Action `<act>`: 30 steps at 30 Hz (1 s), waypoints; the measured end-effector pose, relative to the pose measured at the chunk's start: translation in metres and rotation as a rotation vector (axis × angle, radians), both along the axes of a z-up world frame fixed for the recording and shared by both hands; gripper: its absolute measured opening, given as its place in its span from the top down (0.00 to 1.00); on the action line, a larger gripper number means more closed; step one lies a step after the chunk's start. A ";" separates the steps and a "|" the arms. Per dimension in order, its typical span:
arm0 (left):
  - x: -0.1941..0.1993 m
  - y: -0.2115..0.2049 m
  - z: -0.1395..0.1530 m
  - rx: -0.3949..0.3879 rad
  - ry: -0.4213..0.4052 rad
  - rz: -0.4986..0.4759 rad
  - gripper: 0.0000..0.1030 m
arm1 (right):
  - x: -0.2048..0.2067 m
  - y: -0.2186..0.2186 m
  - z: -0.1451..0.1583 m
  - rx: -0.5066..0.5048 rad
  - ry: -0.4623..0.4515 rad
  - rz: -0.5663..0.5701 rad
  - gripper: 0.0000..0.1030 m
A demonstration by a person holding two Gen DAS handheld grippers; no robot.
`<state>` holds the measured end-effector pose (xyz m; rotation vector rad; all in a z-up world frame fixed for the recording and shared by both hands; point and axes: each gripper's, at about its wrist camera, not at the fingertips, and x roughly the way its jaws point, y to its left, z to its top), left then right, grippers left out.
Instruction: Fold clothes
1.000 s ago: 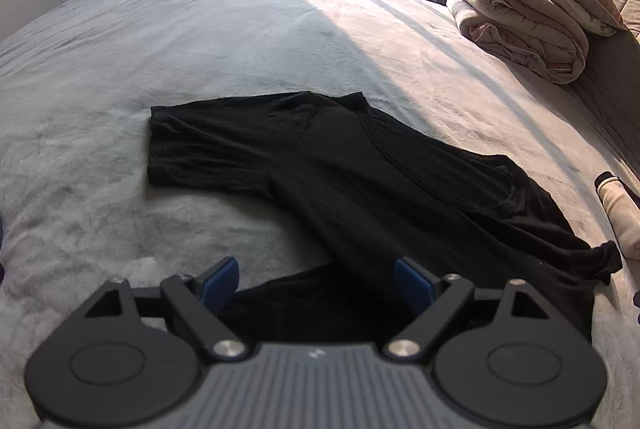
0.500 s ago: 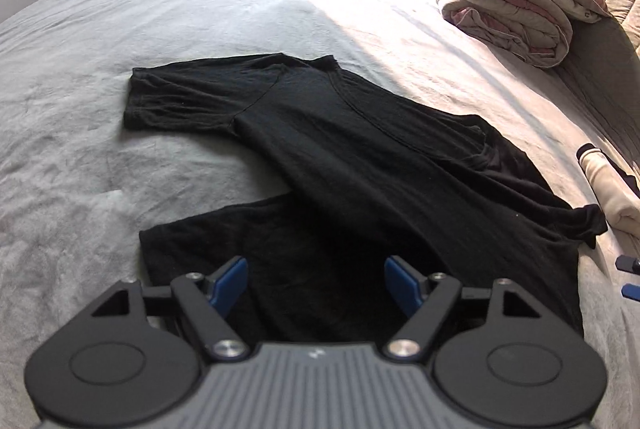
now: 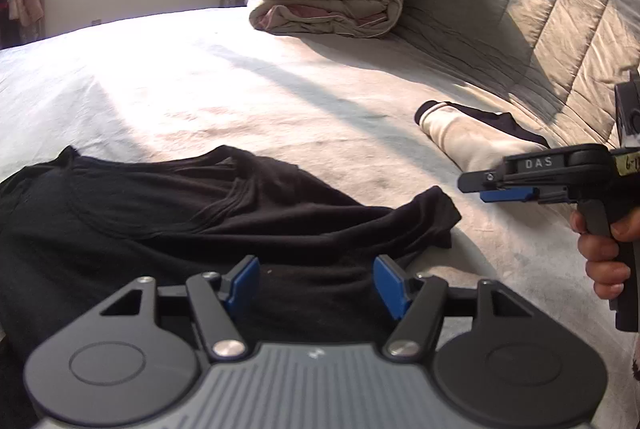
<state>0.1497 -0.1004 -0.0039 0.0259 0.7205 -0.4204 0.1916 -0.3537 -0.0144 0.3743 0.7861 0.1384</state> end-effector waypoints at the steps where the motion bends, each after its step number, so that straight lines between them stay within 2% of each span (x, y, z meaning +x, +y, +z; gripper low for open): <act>1: 0.002 -0.014 -0.004 0.010 -0.019 -0.026 0.37 | 0.003 -0.001 -0.001 -0.015 -0.024 0.024 0.54; 7: 0.013 -0.077 -0.030 0.097 -0.094 -0.100 0.38 | 0.018 -0.011 -0.012 -0.025 -0.130 0.131 0.54; 10: 0.014 -0.101 -0.038 0.145 -0.136 -0.115 0.39 | 0.018 -0.021 -0.024 0.028 -0.195 0.167 0.54; 12: 0.014 -0.115 -0.040 0.182 -0.170 -0.115 0.46 | 0.019 -0.028 -0.031 0.053 -0.178 0.190 0.54; 14: 0.012 -0.125 -0.040 0.187 -0.199 -0.105 0.49 | 0.021 -0.033 -0.034 0.055 -0.149 0.212 0.54; 16: 0.012 -0.133 -0.041 0.182 -0.199 -0.101 0.52 | 0.016 -0.043 -0.027 0.059 -0.188 0.202 0.54; 17: 0.012 -0.138 -0.043 0.185 -0.197 -0.096 0.57 | 0.015 -0.049 -0.024 0.079 -0.195 0.193 0.54; 18: 0.013 -0.142 -0.044 0.189 -0.194 -0.087 0.68 | 0.014 -0.055 -0.023 0.104 -0.200 0.185 0.54; 19: 0.014 -0.143 -0.046 0.196 -0.185 -0.065 0.73 | 0.013 -0.062 -0.023 0.138 -0.197 0.181 0.54; 21: 0.017 -0.142 -0.048 0.195 -0.162 -0.024 0.97 | 0.012 -0.071 -0.026 0.197 -0.186 0.178 0.54; 25: 0.009 -0.131 -0.036 0.174 -0.149 0.004 0.98 | 0.011 -0.072 -0.028 0.199 -0.172 0.173 0.54; 30: -0.009 -0.115 -0.017 0.200 -0.149 0.010 0.98 | 0.014 -0.065 -0.033 0.223 -0.136 0.220 0.54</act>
